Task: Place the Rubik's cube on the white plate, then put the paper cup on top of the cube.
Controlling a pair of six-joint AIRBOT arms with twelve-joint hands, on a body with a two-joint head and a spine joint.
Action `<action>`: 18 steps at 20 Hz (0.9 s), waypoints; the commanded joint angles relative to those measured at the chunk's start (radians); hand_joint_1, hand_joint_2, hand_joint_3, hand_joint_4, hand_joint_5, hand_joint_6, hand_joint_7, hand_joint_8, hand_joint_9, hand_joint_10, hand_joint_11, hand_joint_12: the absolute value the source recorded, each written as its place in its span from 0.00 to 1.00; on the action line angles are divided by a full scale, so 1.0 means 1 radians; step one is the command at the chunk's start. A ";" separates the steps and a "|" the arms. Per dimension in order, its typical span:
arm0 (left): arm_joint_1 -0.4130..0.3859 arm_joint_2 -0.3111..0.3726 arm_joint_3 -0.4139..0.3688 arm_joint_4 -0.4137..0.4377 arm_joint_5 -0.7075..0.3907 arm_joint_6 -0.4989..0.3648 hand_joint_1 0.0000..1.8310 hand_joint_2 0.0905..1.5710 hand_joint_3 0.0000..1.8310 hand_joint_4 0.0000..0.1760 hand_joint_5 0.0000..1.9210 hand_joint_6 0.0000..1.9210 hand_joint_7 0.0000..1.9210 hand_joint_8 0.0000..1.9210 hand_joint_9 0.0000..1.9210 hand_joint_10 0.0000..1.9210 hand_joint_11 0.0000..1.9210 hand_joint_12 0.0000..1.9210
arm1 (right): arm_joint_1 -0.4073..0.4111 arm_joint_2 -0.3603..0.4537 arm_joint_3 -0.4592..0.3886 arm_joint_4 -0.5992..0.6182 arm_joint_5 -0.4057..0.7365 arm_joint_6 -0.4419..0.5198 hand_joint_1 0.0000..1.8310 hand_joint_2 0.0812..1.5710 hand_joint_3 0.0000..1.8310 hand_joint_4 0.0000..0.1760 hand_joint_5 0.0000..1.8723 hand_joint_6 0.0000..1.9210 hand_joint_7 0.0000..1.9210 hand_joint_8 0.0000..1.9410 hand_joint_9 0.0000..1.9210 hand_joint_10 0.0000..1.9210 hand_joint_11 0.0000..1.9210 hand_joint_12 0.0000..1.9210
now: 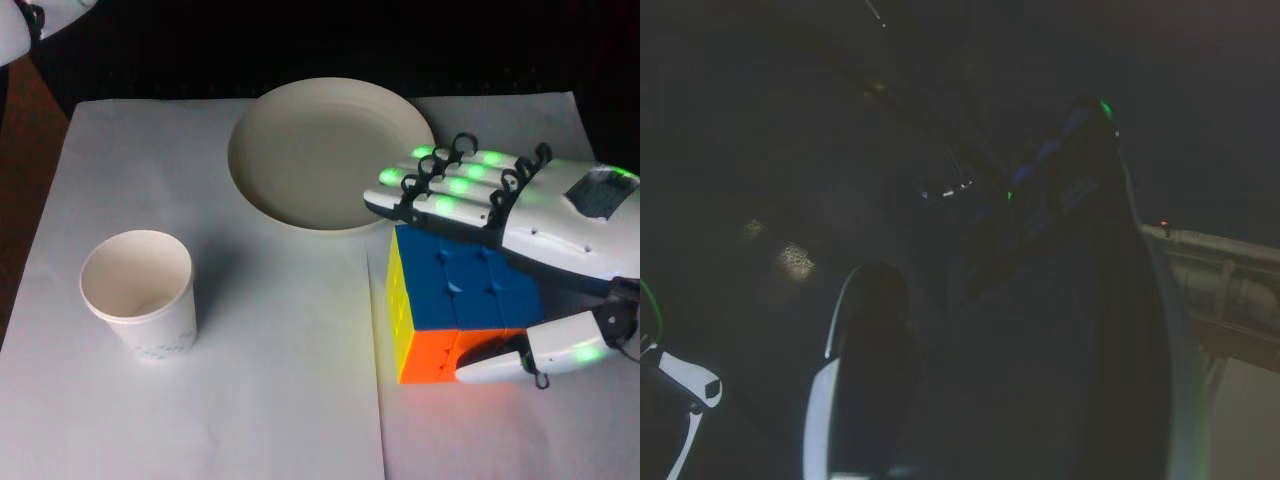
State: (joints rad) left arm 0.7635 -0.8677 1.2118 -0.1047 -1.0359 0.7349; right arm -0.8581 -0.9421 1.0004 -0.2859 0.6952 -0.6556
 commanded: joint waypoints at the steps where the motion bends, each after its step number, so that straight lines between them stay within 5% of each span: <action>1: -0.010 0.005 0.001 -0.021 -0.122 -0.001 0.02 0.92 0.00 0.55 0.02 0.00 0.00 0.00 0.00 0.00 0.00 0.00 | 0.006 -0.008 0.004 0.018 0.091 -0.001 0.42 0.58 0.00 0.00 0.00 0.00 0.01 0.00 0.04 0.02 0.00 0.54; 3: -0.010 0.005 0.001 -0.021 -0.119 -0.001 0.03 0.91 0.00 0.67 0.03 0.00 0.00 0.00 0.00 0.00 0.00 0.00 | 0.006 -0.016 0.006 0.018 0.089 -0.001 0.44 0.60 0.00 0.07 0.00 0.00 0.06 0.01 0.10 0.07 0.00 0.75; 5: -0.010 0.005 0.001 -0.021 -0.117 -0.001 0.02 0.92 0.00 0.66 0.03 0.00 0.00 0.00 0.00 0.00 0.00 0.00 | 0.007 -0.020 0.006 0.018 0.089 -0.001 0.49 0.61 0.00 0.00 0.10 0.03 0.22 0.07 0.06 0.61 0.00 0.91; 6: -0.009 0.005 0.001 -0.022 -0.117 -0.001 0.02 0.94 0.01 0.59 0.03 0.00 0.00 0.00 0.00 0.00 0.00 0.00 | 0.007 -0.020 0.006 0.018 0.089 -0.001 0.52 0.61 0.00 0.00 0.14 0.09 0.19 0.29 0.09 0.69 0.03 0.95; 7: -0.009 0.005 0.001 -0.023 -0.118 -0.001 0.02 0.94 0.01 0.57 0.02 0.00 0.00 0.00 0.00 0.00 0.00 0.00 | 0.007 -0.020 0.006 0.018 0.090 -0.001 0.52 0.61 0.00 0.00 0.10 0.21 0.12 0.49 0.10 0.73 0.03 0.97; 8: -0.007 0.005 0.002 -0.025 -0.119 -0.001 0.04 0.94 0.00 0.52 0.03 0.00 0.00 0.00 0.00 0.00 0.00 0.00 | 0.007 -0.020 0.005 0.017 0.090 -0.001 0.58 0.61 0.00 0.00 0.07 0.59 0.17 0.65 0.21 0.80 0.18 0.96; 9: -0.006 0.005 0.002 -0.027 -0.121 -0.001 0.04 0.93 0.00 0.70 0.03 0.00 0.00 0.00 0.00 0.00 0.00 0.00 | 0.009 -0.020 0.004 0.015 0.090 -0.001 0.59 0.65 0.01 0.00 0.16 0.75 0.24 0.79 0.29 0.88 0.31 0.98; 10: -0.004 0.005 0.002 -0.029 -0.123 -0.001 0.04 0.93 0.00 0.73 0.03 0.00 0.00 0.00 0.00 0.00 0.00 0.00 | 0.013 -0.020 0.003 0.011 0.090 -0.001 0.63 0.64 0.00 0.00 0.19 0.81 0.26 0.90 0.33 0.99 0.41 1.00; 12: 0.000 0.006 0.001 -0.033 -0.126 -0.001 0.06 0.95 0.00 0.64 0.03 0.00 0.00 0.00 0.00 0.00 0.00 0.00 | 0.022 -0.020 0.003 0.003 0.091 -0.001 0.72 0.63 0.00 0.00 0.23 0.92 0.35 0.98 0.53 1.00 0.62 1.00; 13: 0.002 0.006 0.001 -0.035 -0.129 -0.001 0.06 0.95 0.00 0.62 0.04 0.00 0.00 0.00 0.00 0.00 0.00 0.00 | 0.027 -0.020 0.003 0.000 0.091 -0.001 0.61 0.74 0.03 0.00 0.40 0.73 0.42 1.00 0.59 1.00 0.67 1.00; 14: 0.003 0.006 0.001 -0.037 -0.130 -0.001 0.06 0.95 0.00 0.70 0.04 0.00 0.00 0.00 0.00 0.00 0.00 0.00 | 0.030 -0.020 0.003 -0.002 0.091 -0.001 0.75 0.64 0.00 0.00 0.30 0.99 0.42 1.00 0.53 1.00 0.59 1.00; 16: 0.004 0.006 0.001 -0.039 -0.131 -0.001 0.05 0.96 0.00 0.73 0.04 0.00 0.00 0.00 0.00 0.00 0.00 0.00 | 0.036 -0.020 0.003 -0.006 0.091 -0.001 0.72 0.66 0.00 0.00 0.32 1.00 0.44 1.00 0.53 1.00 0.60 1.00; 17: 0.005 0.007 0.001 -0.039 -0.132 -0.001 0.06 0.97 0.01 0.54 0.03 0.00 0.00 0.00 0.00 0.00 0.00 0.00 | 0.039 -0.020 0.003 -0.008 0.091 -0.001 0.77 0.66 0.00 0.00 0.37 1.00 0.50 1.00 0.61 1.00 0.67 1.00; 18: 0.005 0.007 0.001 -0.039 -0.133 -0.001 0.06 0.97 0.01 0.50 0.03 0.00 0.00 0.00 0.00 0.00 0.00 0.00 | 0.042 -0.020 0.003 -0.008 0.092 -0.001 0.78 0.67 0.00 0.00 0.38 1.00 0.51 1.00 0.62 1.00 0.68 1.00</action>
State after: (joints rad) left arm 0.7780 -0.8677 1.2121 -0.1257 -1.0435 0.7357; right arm -0.8276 -0.9569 1.0058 -0.2947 0.7048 -0.6537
